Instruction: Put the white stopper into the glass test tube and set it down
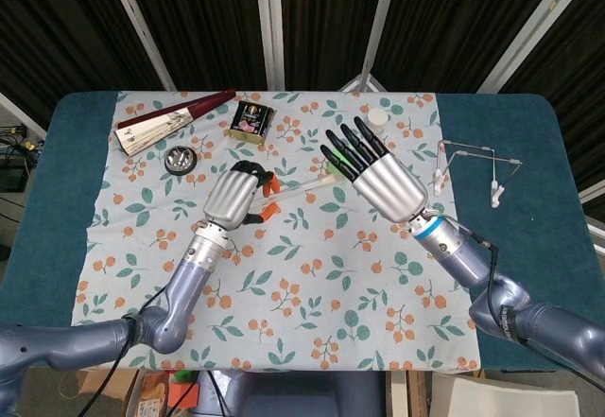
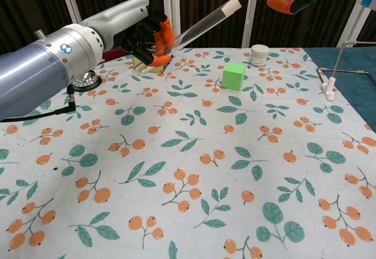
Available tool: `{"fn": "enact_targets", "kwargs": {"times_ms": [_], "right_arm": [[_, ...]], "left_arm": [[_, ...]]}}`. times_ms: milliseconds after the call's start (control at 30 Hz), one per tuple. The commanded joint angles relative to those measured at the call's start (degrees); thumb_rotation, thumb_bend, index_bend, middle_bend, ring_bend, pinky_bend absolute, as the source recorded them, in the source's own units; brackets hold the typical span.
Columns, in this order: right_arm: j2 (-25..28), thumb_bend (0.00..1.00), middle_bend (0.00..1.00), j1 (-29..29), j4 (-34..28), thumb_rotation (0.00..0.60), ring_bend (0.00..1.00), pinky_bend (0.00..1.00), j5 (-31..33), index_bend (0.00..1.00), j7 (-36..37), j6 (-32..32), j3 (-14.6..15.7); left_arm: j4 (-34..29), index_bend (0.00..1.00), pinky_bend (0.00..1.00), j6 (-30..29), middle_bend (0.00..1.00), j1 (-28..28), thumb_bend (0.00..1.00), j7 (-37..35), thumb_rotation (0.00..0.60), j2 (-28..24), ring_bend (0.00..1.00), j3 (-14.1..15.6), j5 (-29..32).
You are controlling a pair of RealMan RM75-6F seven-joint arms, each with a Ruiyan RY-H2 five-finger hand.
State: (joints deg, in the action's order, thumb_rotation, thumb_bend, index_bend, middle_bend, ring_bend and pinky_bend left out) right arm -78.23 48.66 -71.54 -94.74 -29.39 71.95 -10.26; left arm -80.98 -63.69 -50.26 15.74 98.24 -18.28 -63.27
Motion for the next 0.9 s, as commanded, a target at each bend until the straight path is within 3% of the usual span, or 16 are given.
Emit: {"fn": "enact_targets", "kwargs": {"times_ms": [33, 567, 900], "right_arm": [[0.5, 0.46, 0.01, -0.6, 0.2, 0.600, 0.00, 0.00, 0.6, 0.00, -0.1, -0.1, 0.1], [1.2, 0.46, 0.01, -2.4, 0.1, 0.600, 0.00, 0.00, 2.2, 0.00, 0.0, 1.0, -0.5], [2.1, 0.46, 0.01, -3.1, -1.3, 0.600, 0.00, 0.00, 2.9, 0.00, 0.3, 1.0, -0.9]], "left_arm": [[-0.1, 0.64, 0.25, 0.0, 0.72, 0.6, 0.56, 0.1, 0.600, -0.4, 0.30, 0.7, 0.0], [2.9, 0.64, 0.25, 2.2, 0.71, 3.5, 0.56, 2.8, 0.600, 0.8, 0.30, 7.9, -1.7], [7.2, 0.63, 0.25, 4.6, 0.69, 3.9, 0.56, 5.0, 0.600, 3.1, 0.30, 9.2, -0.7]]}}
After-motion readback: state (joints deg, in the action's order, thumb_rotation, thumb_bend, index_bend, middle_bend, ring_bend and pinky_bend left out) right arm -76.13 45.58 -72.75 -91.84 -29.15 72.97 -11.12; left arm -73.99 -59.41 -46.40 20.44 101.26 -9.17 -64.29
